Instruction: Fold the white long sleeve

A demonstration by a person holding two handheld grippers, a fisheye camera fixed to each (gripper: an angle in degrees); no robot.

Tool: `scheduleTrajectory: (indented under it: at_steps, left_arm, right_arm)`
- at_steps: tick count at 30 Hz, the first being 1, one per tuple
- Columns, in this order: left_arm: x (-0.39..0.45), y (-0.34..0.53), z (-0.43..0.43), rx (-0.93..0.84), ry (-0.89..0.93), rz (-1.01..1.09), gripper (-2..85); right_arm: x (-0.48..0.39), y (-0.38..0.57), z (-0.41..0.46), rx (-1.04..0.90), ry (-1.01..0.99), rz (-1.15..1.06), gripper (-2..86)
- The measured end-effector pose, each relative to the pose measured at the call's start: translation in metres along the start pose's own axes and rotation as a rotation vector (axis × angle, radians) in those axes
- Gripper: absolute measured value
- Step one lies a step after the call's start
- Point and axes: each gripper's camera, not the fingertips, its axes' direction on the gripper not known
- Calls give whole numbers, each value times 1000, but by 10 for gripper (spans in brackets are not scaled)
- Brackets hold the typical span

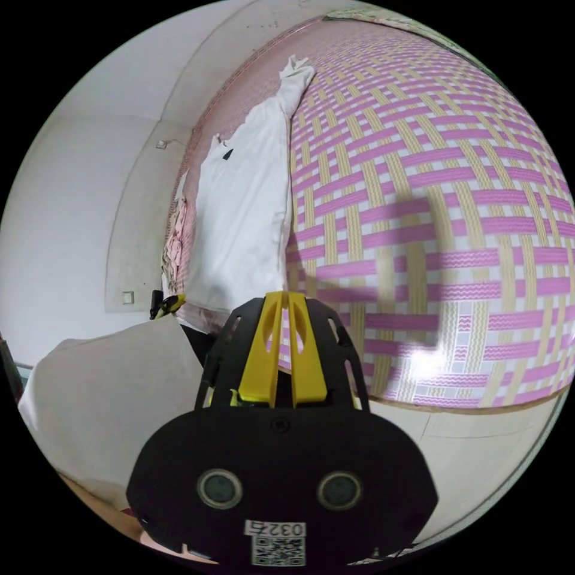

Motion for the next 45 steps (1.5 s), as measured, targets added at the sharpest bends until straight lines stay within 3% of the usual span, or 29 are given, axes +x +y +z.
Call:
scheduleTrajectory:
  at_steps: [4, 8, 18, 23, 26, 33, 39, 45]
  left_arm:
    - [11, 32, -3, 45, -42, 12, -15]
    - [8, 50, 23, -43, -106, -50, -15]
    - [48, 90, 57, 3, -89, -74, 8]
    - [102, 102, 38, 191, -158, -41, 3]
    - [171, 72, 61, 202, -282, 119, -6]
    - [309, -40, 261, -167, -674, 421, -9]
    - [363, -125, 349, -125, -522, 433, -9]
    - [420, -190, 466, -316, -824, 520, -9]
  right_arm:
    - [-4, 28, 0, 56, 28, 3, -8]
    - [11, 48, 23, -37, 39, 99, -8]
    - [-4, 68, 46, -116, 39, 113, 10]
    - [-7, 60, 11, 3, 79, 155, 51]
    - [-23, 29, -6, 112, 100, 79, 51]
    - [-100, -111, 43, 130, 134, -204, 50]
    - [-108, -245, 70, 172, 223, -158, 58]
    - [-133, -371, 97, 135, 447, -230, 79]
